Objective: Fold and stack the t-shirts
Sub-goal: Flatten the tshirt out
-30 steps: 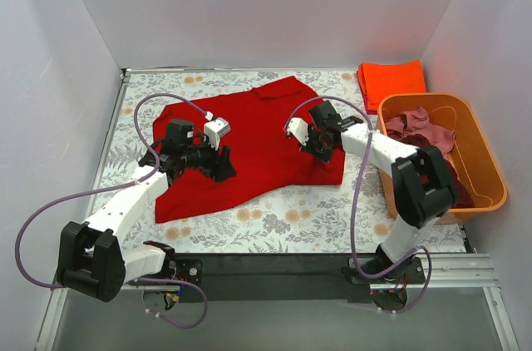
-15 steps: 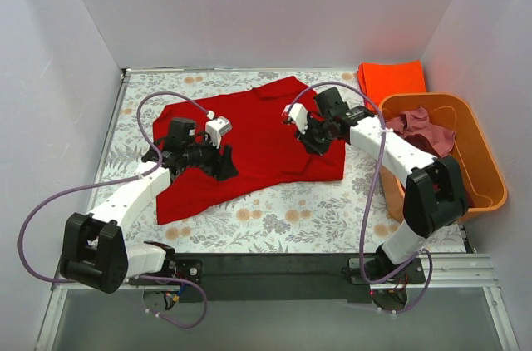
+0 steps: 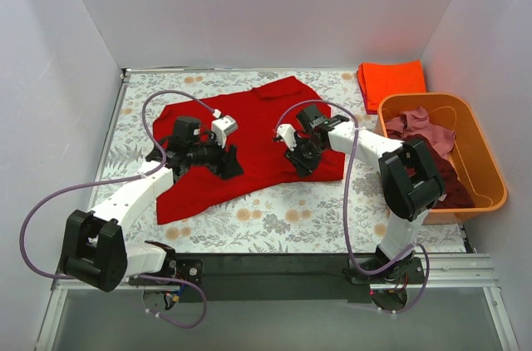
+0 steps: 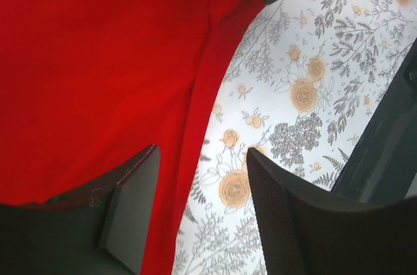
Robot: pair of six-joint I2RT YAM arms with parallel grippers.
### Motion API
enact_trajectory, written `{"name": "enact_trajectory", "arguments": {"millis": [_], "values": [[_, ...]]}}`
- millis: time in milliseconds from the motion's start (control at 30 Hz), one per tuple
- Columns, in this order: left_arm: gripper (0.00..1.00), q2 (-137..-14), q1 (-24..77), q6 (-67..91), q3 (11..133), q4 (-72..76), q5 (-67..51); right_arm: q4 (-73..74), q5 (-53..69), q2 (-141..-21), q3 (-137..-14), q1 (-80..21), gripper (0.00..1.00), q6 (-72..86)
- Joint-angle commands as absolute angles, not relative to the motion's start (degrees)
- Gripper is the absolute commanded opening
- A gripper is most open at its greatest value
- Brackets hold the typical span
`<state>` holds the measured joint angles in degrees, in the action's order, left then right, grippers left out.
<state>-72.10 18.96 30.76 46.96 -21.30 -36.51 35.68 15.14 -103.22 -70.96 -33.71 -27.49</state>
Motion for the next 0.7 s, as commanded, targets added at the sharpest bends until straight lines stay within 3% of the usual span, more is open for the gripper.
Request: {"name": "enact_trajectory", "arguments": {"millis": [0, 267, 667], "values": [[0.52, -71.5, 24.1, 27.3, 46.2, -13.2, -36.8, 34.7, 17.6, -99.4, -72.5, -31.2, 0.36, -25.6], [0.47, -87.0, 32.6, 15.9, 51.1, 7.0, -35.2, 41.0, 16.8, -94.7, -72.8, -20.8, 0.38, -32.5], [0.46, -104.6, 40.7, 2.8, 62.1, 9.7, -38.3, 44.7, 15.5, -100.1, -75.5, -14.7, 0.41, -37.9]]}}
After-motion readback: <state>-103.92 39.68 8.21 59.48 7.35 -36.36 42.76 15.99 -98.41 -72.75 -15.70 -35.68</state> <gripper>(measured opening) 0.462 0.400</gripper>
